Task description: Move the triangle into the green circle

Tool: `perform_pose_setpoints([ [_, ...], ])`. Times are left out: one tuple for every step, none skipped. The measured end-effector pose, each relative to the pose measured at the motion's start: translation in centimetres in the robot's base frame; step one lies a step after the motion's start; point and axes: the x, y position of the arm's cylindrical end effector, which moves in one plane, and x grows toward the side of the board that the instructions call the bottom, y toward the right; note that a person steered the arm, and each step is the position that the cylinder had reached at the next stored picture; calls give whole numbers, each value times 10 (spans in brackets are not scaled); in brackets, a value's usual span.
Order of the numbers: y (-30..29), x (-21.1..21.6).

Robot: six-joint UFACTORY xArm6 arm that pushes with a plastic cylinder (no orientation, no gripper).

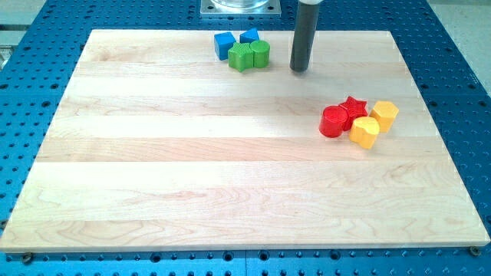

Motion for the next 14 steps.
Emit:
perform_pose_setpoints([
  [-8, -25],
  [-55, -24],
  [-56, -27],
  [-47, -51],
  [-83, -55],
  [-94, -16],
  [-78, -16],
  [-113, -28],
  [-155, -33],
  [-176, -70],
  [-232, -53],
  [-219, -48],
  [-265, -46],
  [-264, 17],
])
